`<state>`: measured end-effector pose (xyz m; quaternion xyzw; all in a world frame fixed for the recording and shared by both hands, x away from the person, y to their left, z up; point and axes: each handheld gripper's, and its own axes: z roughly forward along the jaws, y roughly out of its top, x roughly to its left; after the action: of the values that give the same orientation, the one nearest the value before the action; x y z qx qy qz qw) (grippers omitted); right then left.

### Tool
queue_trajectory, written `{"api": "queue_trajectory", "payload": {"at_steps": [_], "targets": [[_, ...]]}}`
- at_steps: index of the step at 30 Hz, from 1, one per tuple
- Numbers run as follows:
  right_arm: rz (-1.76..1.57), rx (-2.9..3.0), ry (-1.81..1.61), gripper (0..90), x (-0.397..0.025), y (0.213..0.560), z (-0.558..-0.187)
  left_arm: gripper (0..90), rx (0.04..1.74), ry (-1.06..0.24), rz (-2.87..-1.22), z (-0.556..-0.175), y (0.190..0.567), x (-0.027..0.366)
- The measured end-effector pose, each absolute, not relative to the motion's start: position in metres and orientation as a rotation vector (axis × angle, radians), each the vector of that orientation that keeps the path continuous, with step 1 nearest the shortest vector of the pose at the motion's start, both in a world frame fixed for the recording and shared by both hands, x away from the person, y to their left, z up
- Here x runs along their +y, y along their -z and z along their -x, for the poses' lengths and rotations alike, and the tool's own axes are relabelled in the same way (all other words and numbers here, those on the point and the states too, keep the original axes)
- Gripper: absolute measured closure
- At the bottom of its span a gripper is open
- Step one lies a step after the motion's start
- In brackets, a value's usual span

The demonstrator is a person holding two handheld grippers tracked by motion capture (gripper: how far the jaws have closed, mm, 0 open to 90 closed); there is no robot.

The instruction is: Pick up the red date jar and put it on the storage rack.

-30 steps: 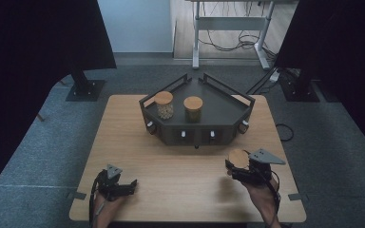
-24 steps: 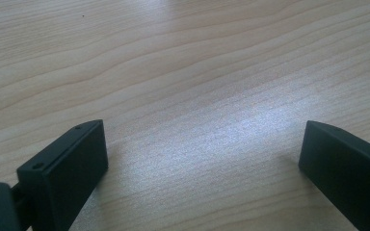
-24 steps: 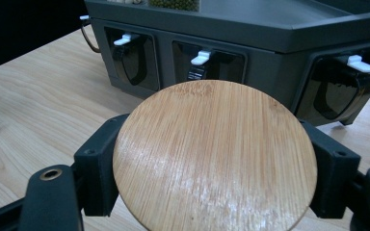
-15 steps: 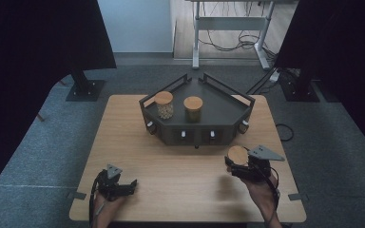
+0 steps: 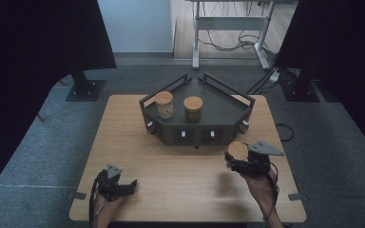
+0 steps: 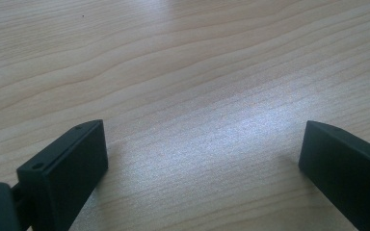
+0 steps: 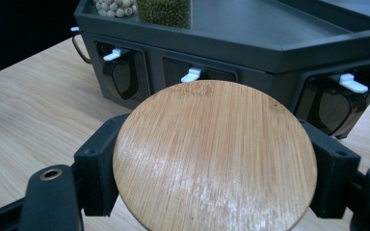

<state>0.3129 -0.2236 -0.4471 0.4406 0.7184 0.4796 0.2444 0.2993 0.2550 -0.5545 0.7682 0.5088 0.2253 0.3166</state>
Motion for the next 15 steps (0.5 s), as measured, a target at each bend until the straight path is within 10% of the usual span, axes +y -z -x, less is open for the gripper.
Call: {"api": "queue_trajectory", "payload": {"at_steps": [15], "targets": [[-1.203, 1.959, -1.31, 22.8, -0.2215, 0.4425, -0.3215, 2.8, 1.339, -0.593, -2.023, -0.2993, 0.5545, 0.255]]}}
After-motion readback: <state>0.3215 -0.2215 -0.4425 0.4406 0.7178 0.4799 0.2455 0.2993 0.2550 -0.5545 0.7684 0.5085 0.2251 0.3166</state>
